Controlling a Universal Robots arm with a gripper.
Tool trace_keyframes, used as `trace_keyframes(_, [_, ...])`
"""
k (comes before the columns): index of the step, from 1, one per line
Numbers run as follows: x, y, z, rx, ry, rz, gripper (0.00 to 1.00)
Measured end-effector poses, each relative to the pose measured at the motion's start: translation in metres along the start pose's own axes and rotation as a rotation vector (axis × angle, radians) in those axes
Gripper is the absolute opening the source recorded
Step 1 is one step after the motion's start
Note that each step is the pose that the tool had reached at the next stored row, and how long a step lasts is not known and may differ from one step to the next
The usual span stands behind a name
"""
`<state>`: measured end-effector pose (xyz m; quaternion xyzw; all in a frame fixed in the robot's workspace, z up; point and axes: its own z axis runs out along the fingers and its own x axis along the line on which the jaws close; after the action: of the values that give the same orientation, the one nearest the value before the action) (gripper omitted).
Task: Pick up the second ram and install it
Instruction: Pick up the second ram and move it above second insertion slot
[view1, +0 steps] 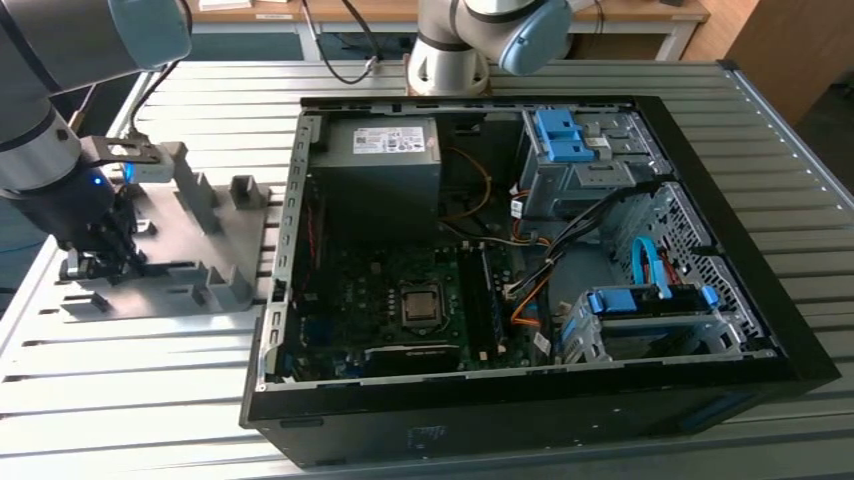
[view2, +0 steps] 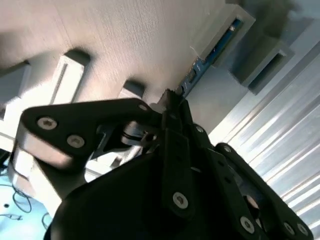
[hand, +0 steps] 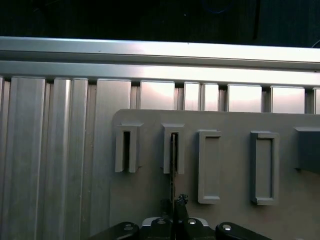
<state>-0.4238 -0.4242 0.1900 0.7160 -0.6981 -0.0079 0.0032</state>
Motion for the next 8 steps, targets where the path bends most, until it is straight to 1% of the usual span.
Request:
trace_keyframes(2, [0.0,0.0,0.0,0.0,0.0,0.0,0.14])
trace_keyframes(8, [0.0,0.0,0.0,0.0,0.0,0.0,0.14])
